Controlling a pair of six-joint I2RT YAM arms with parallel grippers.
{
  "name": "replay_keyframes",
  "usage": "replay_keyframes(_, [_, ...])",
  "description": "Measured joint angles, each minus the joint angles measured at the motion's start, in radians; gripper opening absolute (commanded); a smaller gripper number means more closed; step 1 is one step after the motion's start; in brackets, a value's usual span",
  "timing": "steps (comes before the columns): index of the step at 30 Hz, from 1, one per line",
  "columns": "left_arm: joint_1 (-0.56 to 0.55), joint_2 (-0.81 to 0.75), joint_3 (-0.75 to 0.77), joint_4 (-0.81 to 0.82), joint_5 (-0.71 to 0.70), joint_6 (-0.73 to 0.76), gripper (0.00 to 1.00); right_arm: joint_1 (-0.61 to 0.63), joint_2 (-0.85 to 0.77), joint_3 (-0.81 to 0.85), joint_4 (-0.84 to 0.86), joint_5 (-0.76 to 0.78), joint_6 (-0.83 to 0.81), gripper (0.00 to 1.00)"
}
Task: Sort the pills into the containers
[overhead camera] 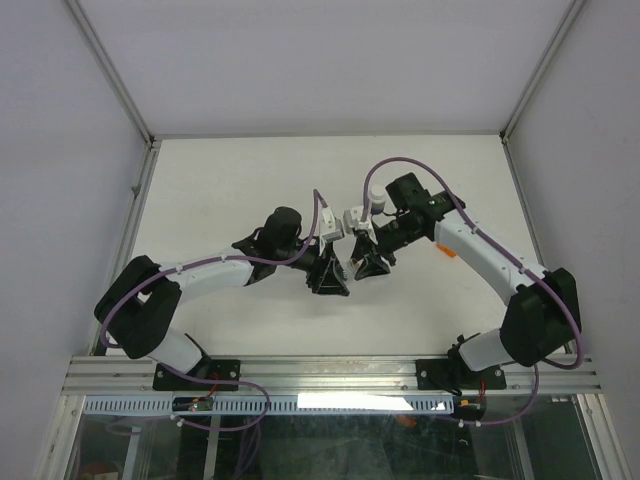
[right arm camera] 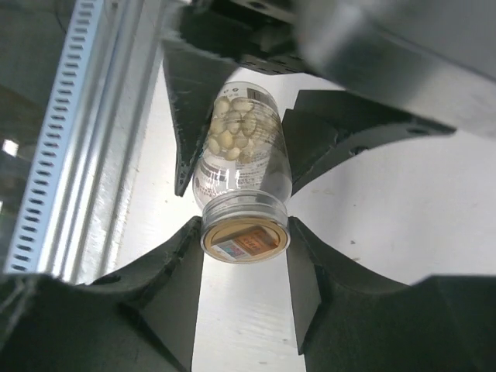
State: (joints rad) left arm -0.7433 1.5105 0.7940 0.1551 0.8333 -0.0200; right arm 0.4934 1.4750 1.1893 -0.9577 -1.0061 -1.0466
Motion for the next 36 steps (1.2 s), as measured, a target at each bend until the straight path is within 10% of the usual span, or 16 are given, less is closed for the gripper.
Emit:
replay_keyframes(3, [0.005,0.005,0.000,0.001,0.040,-0.006,0.00,0.037,-0.059,-0.022,0.008,0.064,-0.076,0.03])
replay_keyframes(8, [0.005,-0.016,-0.020,0.039,0.016,-0.005,0.00,0.042,-0.076,-0.023,0.040,0.079,-0.072,0.52])
replay_keyframes(14, [-0.003,-0.095,-0.099,0.145,-0.093,-0.017,0.00,0.032,-0.079,-0.034,0.082,0.007,-0.013,0.74])
replay_keyframes(36, [-0.150,-0.233,-0.182,0.278,-0.475,0.035,0.00,-0.218,-0.192,-0.090,0.102,-0.283,0.304,0.81])
